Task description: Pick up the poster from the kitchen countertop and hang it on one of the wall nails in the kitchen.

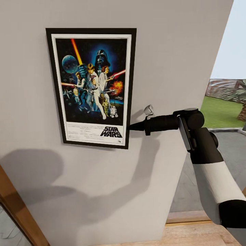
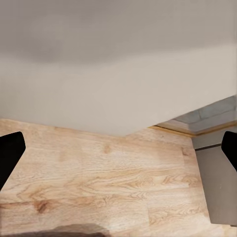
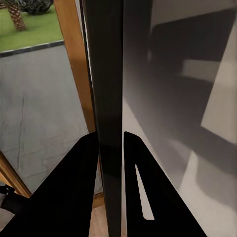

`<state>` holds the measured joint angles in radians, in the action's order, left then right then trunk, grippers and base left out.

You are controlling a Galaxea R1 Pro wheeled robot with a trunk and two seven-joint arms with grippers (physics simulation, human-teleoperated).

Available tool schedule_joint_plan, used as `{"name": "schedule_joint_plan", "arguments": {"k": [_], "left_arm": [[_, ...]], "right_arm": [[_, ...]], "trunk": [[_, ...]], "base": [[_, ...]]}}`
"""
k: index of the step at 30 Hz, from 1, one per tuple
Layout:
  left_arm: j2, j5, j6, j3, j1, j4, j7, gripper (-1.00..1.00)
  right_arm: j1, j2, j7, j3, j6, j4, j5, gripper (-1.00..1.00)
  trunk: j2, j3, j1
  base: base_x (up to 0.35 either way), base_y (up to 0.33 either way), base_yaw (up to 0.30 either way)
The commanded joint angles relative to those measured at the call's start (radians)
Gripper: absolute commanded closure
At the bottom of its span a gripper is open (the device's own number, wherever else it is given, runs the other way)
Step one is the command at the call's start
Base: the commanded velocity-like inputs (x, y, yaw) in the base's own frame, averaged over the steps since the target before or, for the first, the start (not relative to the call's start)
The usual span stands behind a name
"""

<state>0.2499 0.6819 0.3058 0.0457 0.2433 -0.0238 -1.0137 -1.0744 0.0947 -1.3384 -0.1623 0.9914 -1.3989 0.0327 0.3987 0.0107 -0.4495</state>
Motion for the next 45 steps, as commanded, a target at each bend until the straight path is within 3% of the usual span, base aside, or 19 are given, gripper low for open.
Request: {"name": "schedule_joint_plan", "arguments": {"k": [1, 45], "left_arm": [[0.0, 0.004, 0.006, 0.005, 0.001, 0.001, -0.002, -1.0], [0.0, 0.004, 0.006, 0.005, 0.001, 0.001, -0.002, -1.0]], "right_arm": [[-0.001, 0.0, -0.007, 0.0, 0.01, 0.0, 0.004, 1.0], [-0.001, 0.001, -0.007, 0.0, 0.01, 0.0, 0.003, 1.0]], "trunk": [[0.001, 0.001, 0.0], [0.001, 0.001, 0.0]], "base": [[0.0, 0.0, 0.0], [0.0, 0.0, 0.0]]}}
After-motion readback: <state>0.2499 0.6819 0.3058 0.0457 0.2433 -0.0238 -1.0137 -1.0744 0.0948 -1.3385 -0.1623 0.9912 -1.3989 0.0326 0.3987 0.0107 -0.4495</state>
